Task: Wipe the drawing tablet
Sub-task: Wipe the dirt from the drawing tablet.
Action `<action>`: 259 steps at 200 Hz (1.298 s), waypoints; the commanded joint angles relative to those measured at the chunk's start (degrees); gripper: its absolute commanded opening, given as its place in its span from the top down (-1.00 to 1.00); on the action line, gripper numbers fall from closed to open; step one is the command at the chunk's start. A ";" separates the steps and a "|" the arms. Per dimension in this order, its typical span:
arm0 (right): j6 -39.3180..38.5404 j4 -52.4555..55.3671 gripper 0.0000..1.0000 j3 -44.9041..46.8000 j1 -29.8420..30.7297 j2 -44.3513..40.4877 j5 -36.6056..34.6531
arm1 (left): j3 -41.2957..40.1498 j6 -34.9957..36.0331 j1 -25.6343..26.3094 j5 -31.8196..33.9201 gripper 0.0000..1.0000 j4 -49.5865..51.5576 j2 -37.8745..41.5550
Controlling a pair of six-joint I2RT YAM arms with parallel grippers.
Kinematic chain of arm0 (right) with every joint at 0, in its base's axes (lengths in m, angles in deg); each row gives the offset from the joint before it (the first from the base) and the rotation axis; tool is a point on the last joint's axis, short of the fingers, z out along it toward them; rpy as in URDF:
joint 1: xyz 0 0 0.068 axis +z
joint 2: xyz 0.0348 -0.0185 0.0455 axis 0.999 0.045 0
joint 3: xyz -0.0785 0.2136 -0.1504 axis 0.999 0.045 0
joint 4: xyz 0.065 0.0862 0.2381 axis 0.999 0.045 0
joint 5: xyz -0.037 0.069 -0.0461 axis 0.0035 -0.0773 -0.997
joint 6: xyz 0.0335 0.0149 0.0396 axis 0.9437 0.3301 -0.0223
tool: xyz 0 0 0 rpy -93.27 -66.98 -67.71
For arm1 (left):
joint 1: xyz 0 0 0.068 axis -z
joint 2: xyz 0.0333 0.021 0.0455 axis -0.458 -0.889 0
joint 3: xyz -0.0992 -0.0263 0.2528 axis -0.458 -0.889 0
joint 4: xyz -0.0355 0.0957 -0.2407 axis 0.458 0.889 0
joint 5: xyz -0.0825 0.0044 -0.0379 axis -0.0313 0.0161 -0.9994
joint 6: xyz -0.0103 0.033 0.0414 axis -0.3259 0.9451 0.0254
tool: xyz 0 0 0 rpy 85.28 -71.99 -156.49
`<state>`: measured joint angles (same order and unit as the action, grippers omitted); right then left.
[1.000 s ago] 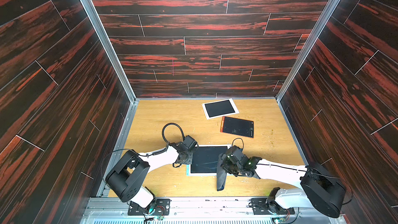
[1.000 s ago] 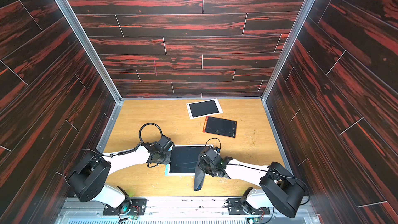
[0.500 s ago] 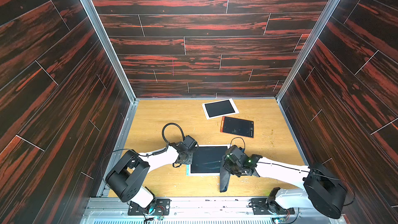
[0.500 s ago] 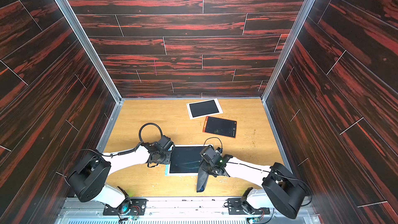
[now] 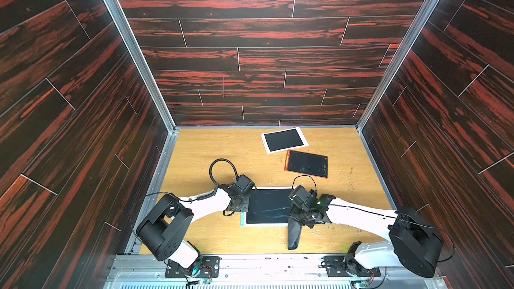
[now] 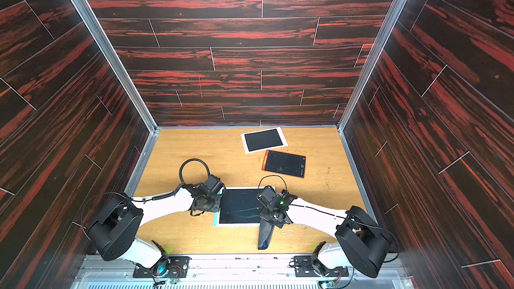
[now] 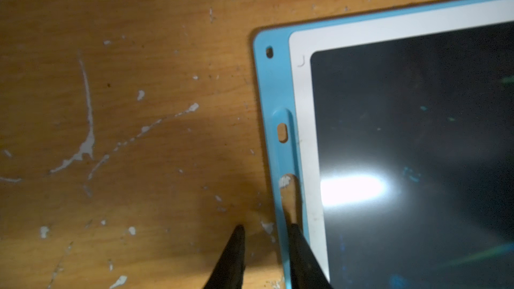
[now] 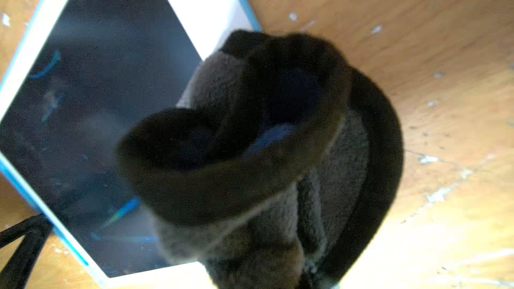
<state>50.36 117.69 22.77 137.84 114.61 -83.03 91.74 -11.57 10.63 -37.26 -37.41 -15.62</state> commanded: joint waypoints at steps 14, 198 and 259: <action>2.45 23.98 1.00 2.31 0.28 3.15 -5.68 | -1.73 -0.57 -0.28 -0.81 0.42 2.80 -1.23; -21.26 18.78 1.00 -23.92 -0.31 16.61 -9.32 | -5.35 -2.57 -0.32 -4.68 0.41 -0.30 4.37; -24.78 2.46 1.00 -22.70 -0.36 25.29 4.23 | -6.44 -2.75 -0.27 -5.53 0.41 -2.06 3.83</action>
<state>27.81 129.99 -0.31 137.75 135.11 -87.71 87.32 -13.71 10.35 -40.72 -41.06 -11.36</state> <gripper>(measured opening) 0.113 0.292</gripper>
